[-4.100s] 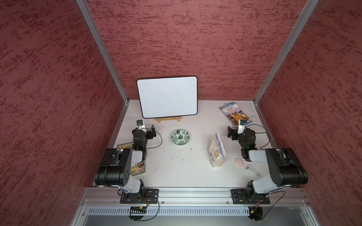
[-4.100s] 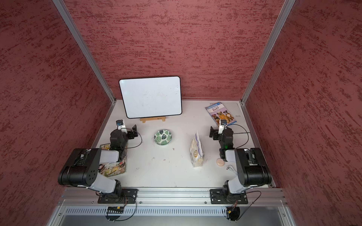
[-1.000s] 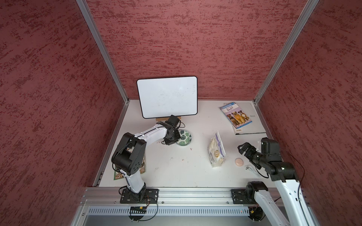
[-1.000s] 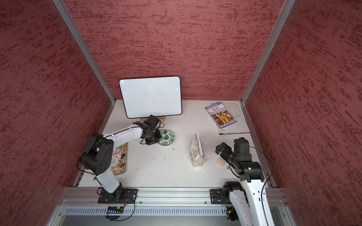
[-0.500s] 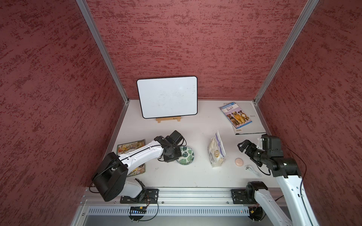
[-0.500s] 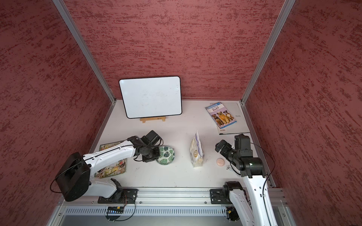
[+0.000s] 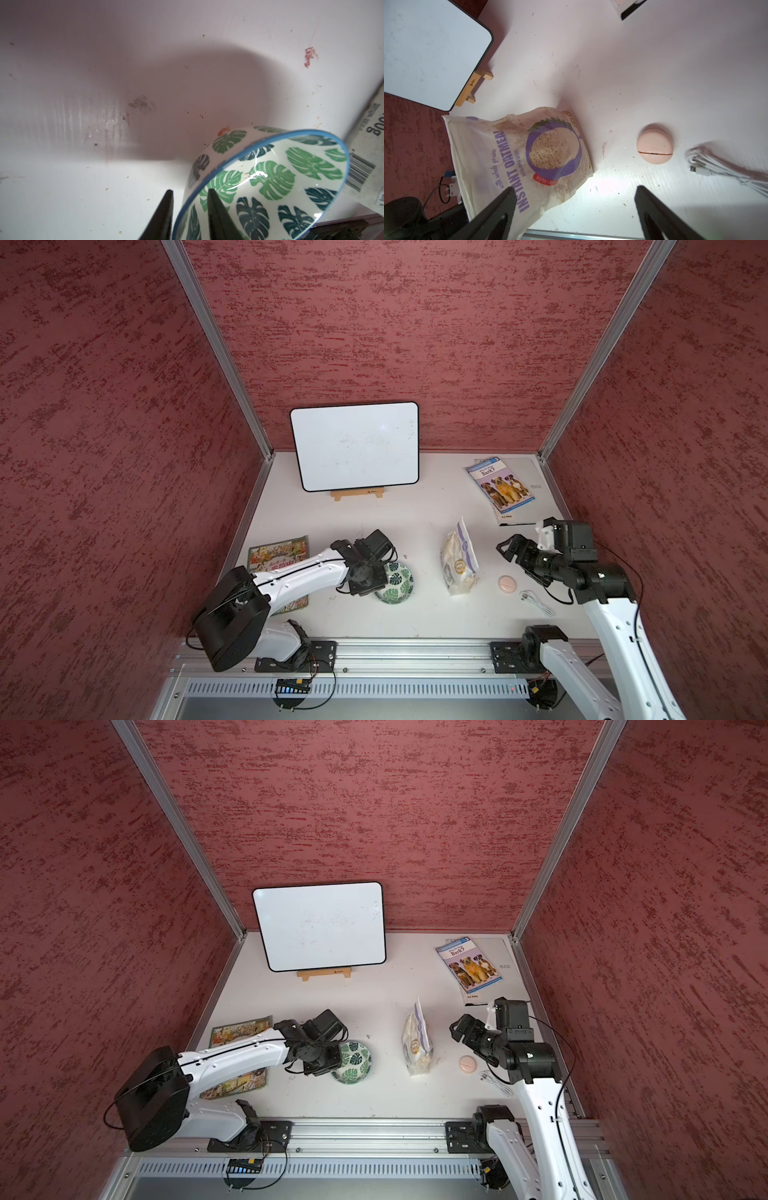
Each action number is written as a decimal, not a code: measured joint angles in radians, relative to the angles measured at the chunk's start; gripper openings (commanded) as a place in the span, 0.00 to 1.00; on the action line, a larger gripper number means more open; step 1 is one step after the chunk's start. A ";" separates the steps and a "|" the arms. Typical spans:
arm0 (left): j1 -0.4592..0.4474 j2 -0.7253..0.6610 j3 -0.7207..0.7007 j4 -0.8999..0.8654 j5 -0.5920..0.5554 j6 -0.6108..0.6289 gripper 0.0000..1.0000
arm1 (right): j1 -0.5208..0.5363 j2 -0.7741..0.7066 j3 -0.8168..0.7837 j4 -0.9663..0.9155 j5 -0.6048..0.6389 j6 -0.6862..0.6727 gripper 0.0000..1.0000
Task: Pour the oats into the breakfast bowl
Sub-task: Move the bowl to the center of the board, then open the oats bag at the center of the board.
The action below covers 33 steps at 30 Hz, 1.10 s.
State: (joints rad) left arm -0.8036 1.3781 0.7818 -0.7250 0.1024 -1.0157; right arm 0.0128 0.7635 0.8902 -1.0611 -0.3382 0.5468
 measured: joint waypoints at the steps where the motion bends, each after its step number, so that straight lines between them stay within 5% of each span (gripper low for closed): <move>1: 0.000 -0.008 0.000 -0.003 -0.004 -0.002 0.48 | 0.000 0.008 0.015 0.000 -0.013 -0.004 0.76; 5: 0.000 -0.068 0.000 -0.033 -0.014 -0.005 0.52 | 0.000 0.039 0.067 0.003 -0.082 -0.019 0.64; 8: 0.000 -0.123 0.038 -0.127 -0.039 -0.008 0.46 | 0.001 0.050 0.095 0.006 -0.115 -0.022 0.59; 13: -0.012 -0.104 0.400 -0.347 -0.121 0.014 0.48 | 0.003 0.060 0.119 -0.002 -0.098 -0.013 0.57; 21: -0.157 0.309 1.073 -0.491 -0.177 0.074 0.49 | 0.003 -0.033 0.093 -0.007 0.006 0.077 0.58; 28: -0.271 0.642 1.403 -0.554 -0.121 0.097 0.45 | 0.003 -0.152 0.023 -0.017 0.055 0.154 0.59; 33: -0.301 0.710 1.506 -0.558 -0.089 0.106 0.41 | 0.003 -0.228 -0.013 -0.018 0.063 0.200 0.60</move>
State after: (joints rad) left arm -1.1046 2.0876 2.2879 -1.2831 0.0139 -0.9092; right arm 0.0162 0.5354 0.8776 -1.0790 -0.2752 0.7471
